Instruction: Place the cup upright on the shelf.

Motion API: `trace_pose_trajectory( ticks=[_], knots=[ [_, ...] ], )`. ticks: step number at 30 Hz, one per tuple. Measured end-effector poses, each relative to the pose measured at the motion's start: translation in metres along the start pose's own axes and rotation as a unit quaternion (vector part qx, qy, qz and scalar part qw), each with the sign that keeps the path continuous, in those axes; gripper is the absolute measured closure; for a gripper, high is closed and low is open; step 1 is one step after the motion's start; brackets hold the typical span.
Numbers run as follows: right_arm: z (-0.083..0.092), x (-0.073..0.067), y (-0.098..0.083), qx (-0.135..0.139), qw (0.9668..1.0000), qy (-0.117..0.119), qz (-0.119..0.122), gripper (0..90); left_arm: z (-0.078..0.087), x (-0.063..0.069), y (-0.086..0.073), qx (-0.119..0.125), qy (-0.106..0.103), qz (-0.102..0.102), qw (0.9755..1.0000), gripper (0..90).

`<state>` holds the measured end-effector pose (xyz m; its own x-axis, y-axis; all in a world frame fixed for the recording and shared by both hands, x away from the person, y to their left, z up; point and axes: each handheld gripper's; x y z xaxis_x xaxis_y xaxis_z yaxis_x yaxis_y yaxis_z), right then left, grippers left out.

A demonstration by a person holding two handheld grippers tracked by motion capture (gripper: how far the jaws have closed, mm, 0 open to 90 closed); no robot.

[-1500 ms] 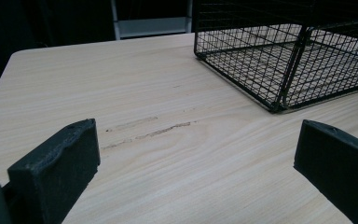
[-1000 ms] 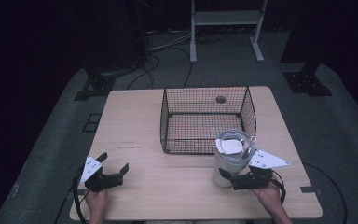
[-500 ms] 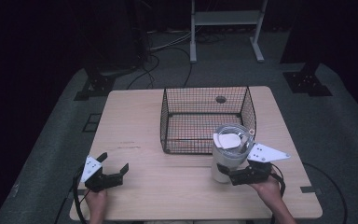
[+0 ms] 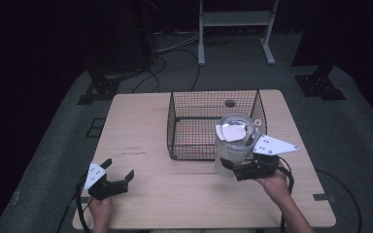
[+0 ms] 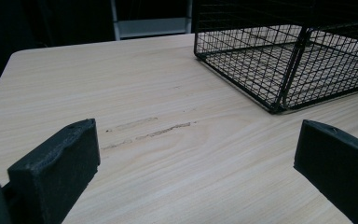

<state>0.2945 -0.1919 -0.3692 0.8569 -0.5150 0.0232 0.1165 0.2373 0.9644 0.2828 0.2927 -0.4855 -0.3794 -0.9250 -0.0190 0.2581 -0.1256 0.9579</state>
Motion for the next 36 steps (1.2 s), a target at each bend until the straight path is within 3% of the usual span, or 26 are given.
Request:
trace_pose_trajectory(
  ticks=[14,26,36],
  knots=[
    [-0.015,0.009,0.027,0.013,0.9999,0.002,0.004,8.4,0.000,0.000,0.000,0.001,0.000,-0.001,1.0000,0.0],
    [-0.034,0.021,0.051,0.002,0.9998,-0.007,0.018,8.4,0.000,0.000,0.000,0.002,-0.001,-0.001,1.0000,0.0],
    [-0.054,0.034,0.066,-0.003,0.9998,0.000,0.021,8.4,0.000,0.000,0.000,0.005,-0.002,0.001,1.0000,0.0]
  ],
)
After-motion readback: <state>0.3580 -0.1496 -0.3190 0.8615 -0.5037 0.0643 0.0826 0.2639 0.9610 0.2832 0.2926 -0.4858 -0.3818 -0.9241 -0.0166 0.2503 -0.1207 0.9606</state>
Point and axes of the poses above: each handheld gripper's, and its own axes: z roughly backward along the jaws, y roughly out of its top, x roughly to its right, and after that the axes turned 6 degrees about y, right-handed
